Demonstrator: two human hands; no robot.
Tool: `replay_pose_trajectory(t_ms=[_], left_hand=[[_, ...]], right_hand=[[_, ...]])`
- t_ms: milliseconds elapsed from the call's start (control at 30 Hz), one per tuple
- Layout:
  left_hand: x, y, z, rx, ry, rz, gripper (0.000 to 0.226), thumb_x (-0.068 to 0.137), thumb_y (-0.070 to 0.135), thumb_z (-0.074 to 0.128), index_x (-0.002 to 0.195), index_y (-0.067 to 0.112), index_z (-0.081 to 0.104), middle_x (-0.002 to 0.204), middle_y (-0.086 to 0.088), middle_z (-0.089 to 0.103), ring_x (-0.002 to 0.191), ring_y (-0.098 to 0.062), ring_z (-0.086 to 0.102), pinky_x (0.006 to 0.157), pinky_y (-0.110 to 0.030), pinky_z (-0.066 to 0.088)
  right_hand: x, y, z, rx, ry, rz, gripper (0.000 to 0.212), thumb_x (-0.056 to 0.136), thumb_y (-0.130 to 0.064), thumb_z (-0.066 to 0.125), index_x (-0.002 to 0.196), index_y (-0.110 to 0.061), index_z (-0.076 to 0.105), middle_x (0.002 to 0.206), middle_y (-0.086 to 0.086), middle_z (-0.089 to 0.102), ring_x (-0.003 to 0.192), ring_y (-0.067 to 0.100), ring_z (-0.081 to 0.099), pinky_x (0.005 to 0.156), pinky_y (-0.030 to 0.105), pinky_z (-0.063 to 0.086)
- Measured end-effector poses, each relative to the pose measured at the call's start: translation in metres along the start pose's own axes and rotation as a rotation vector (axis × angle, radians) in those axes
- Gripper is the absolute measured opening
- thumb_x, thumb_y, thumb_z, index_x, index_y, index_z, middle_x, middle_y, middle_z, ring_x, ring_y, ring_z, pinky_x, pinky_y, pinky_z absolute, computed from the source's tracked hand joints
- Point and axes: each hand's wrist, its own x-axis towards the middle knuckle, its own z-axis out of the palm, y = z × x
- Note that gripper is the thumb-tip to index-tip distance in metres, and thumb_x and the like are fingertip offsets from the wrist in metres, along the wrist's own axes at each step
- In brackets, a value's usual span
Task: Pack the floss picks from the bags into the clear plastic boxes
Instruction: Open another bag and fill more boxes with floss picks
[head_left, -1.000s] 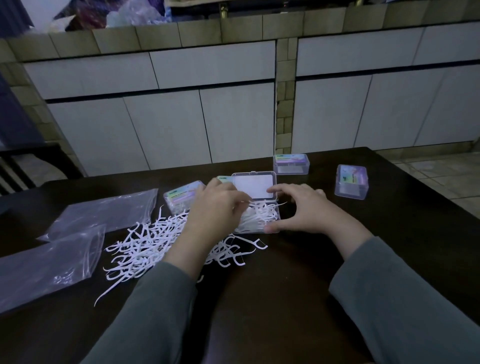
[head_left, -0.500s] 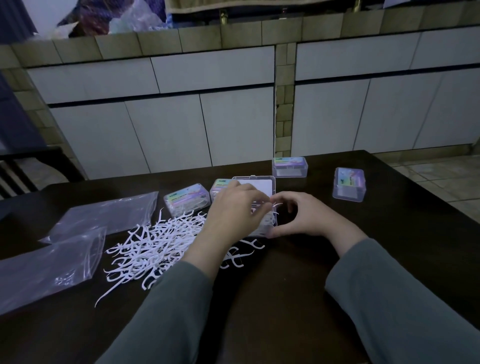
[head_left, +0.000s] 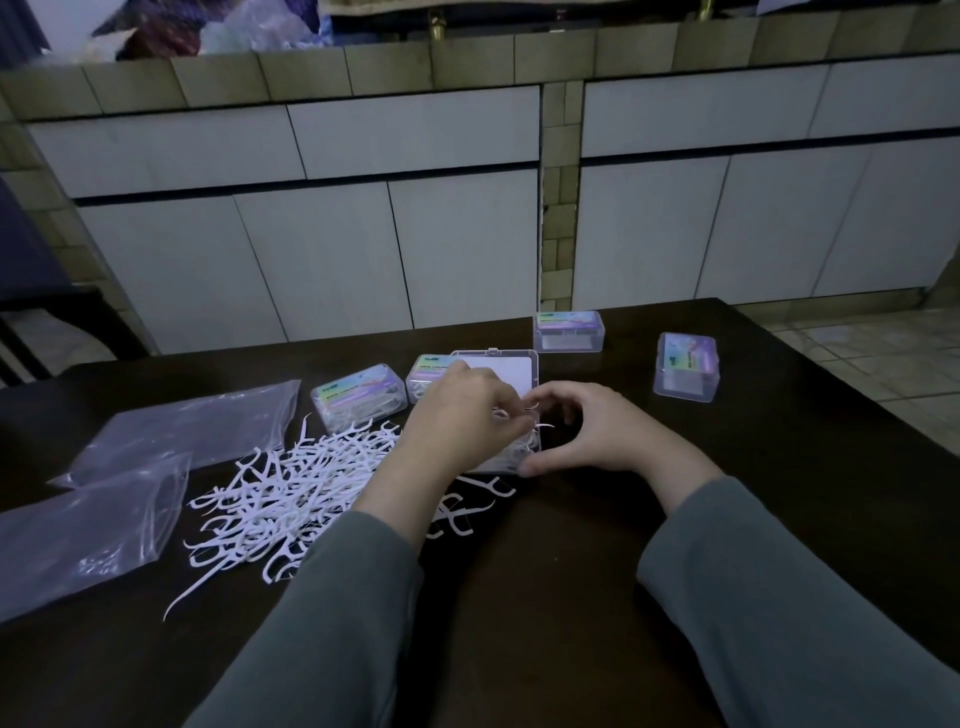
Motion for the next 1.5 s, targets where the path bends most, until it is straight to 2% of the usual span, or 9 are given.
replay_pose_trajectory(t_ms=[200,367,500,633,833,1000,1133,1300,1500], left_hand=[[-0.001,-0.001,-0.001,0.131,0.077,0.009,0.032,0.091,0.051,0.051,0.098,0.028,0.073,0.104,0.006,0.064,0.101,-0.015,0.046,0.085,-0.032,0.042],[-0.006,0.004,-0.001,-0.076,0.025,0.095,0.025,0.091,0.045,0.057,0.111,0.035,0.068,0.11,0.011,0.058,0.104,-0.01,0.041,0.081,-0.028,0.039],[-0.003,0.016,0.007,-0.035,0.03,0.164,0.025,0.093,0.039,0.057,0.115,0.035,0.068,0.109,0.009,0.059,0.095,-0.009,0.038,0.073,-0.026,0.035],[0.001,0.016,0.01,0.031,0.031,0.154,0.024,0.094,0.037,0.054,0.11,0.034,0.071,0.111,0.009,0.058,0.097,-0.011,0.039,0.072,-0.025,0.031],[0.0,0.0,0.009,0.032,0.089,0.084,0.022,0.091,0.041,0.058,0.106,0.032,0.073,0.107,0.009,0.061,0.093,-0.008,0.037,0.073,-0.026,0.037],[-0.008,-0.015,-0.005,-0.287,0.121,0.022,0.02,0.094,0.036,0.055,0.109,0.033,0.068,0.112,0.015,0.059,0.109,-0.004,0.044,0.091,-0.032,0.043],[-0.019,-0.045,-0.019,-0.434,0.031,-0.115,0.019,0.09,0.038,0.061,0.108,0.037,0.064,0.118,0.014,0.058,0.105,-0.009,0.052,0.092,-0.037,0.047],[-0.02,-0.043,-0.012,-0.34,-0.107,-0.093,0.043,0.076,0.052,0.072,0.115,0.034,0.065,0.122,0.013,0.058,0.104,-0.004,0.052,0.091,-0.03,0.046],[-0.015,-0.028,-0.004,-0.19,-0.049,-0.046,0.03,0.08,0.044,0.071,0.108,0.034,0.07,0.115,0.01,0.06,0.103,-0.008,0.051,0.09,-0.035,0.048]], right_hand=[[-0.001,0.001,0.0,0.004,0.007,-0.012,0.065,0.043,-0.074,0.075,0.101,-0.059,0.051,0.111,-0.026,0.055,0.11,0.009,0.047,0.097,0.045,0.045],[-0.001,0.001,-0.001,0.023,0.001,-0.031,0.069,0.046,-0.071,0.077,0.109,-0.048,0.057,0.11,-0.024,0.059,0.111,0.009,0.05,0.101,0.048,0.042],[0.0,0.003,0.0,0.05,0.001,-0.044,0.077,0.042,-0.071,0.078,0.112,-0.045,0.059,0.11,-0.021,0.062,0.112,0.008,0.054,0.103,0.05,0.041],[0.001,0.004,0.0,0.036,0.007,-0.029,0.083,0.04,-0.073,0.077,0.116,-0.046,0.057,0.114,-0.021,0.06,0.115,0.01,0.051,0.104,0.049,0.04],[0.0,0.004,-0.001,0.025,0.003,-0.034,0.072,0.048,-0.068,0.078,0.114,-0.051,0.054,0.11,-0.026,0.055,0.106,0.006,0.049,0.099,0.046,0.043],[-0.001,0.005,-0.001,0.009,0.008,-0.029,0.071,0.051,-0.068,0.078,0.115,-0.054,0.051,0.109,-0.026,0.055,0.102,0.006,0.049,0.094,0.043,0.047],[-0.001,0.005,0.002,-0.016,0.038,-0.03,0.075,0.052,-0.069,0.078,0.119,-0.053,0.049,0.107,-0.027,0.055,0.099,0.006,0.049,0.093,0.043,0.047],[-0.004,0.001,0.001,-0.012,0.044,-0.022,0.085,0.06,-0.058,0.082,0.134,-0.047,0.042,0.108,-0.027,0.053,0.099,0.005,0.049,0.098,0.044,0.044],[-0.004,0.0,0.002,-0.019,0.034,-0.005,0.086,0.062,-0.057,0.082,0.136,-0.046,0.04,0.107,-0.027,0.051,0.099,0.007,0.05,0.099,0.045,0.044]])
